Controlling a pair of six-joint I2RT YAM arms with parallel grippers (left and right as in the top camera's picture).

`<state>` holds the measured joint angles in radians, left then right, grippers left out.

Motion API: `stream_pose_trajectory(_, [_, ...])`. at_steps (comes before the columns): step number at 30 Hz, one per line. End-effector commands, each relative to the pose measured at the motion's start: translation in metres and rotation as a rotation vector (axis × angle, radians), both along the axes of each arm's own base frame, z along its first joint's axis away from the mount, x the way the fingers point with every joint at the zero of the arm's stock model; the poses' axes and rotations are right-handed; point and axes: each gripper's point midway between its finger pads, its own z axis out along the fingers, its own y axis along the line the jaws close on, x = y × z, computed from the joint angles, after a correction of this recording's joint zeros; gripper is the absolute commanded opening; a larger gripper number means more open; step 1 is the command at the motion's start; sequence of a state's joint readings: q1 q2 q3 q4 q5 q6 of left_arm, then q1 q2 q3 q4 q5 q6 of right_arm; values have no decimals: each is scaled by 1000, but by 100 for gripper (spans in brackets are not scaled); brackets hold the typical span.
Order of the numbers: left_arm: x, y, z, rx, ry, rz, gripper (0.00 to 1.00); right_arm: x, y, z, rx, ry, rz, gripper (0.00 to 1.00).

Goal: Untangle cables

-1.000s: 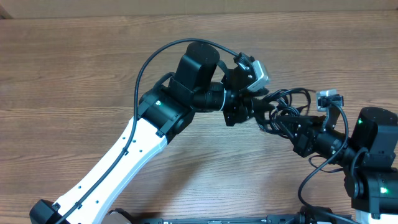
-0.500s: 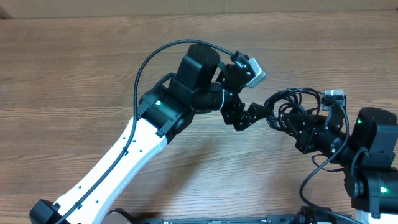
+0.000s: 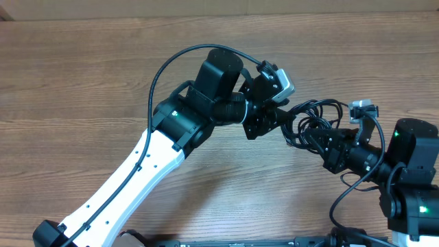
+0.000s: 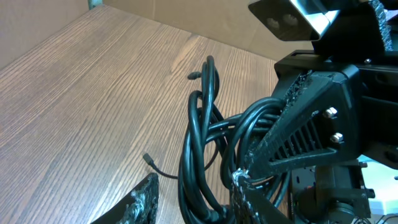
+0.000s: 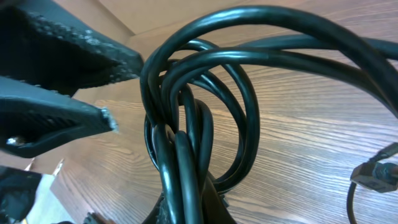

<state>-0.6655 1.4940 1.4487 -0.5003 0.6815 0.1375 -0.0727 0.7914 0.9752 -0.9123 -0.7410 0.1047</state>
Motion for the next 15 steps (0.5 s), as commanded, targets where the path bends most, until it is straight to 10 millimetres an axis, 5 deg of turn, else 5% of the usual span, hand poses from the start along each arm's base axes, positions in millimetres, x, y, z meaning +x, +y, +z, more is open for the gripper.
stream_pose_trajectory(1, [-1, -3, 6, -17, -17, -29, 39, -2, 4, 9, 25, -30, 31, 4])
stream_pose_trajectory(5, [-6, -5, 10, -40, -13, -65, 44, -2, 4, 10, 25, -37, 32, 4])
stream_pose_trajectory(8, [-7, -5, 10, -40, -12, -65, 34, -2, 5, 11, 25, -38, 32, 4])
stream_pose_trajectory(15, [-10, -8, 10, -40, -12, -76, 44, -4, 9, 15, 47, -50, 62, 4])
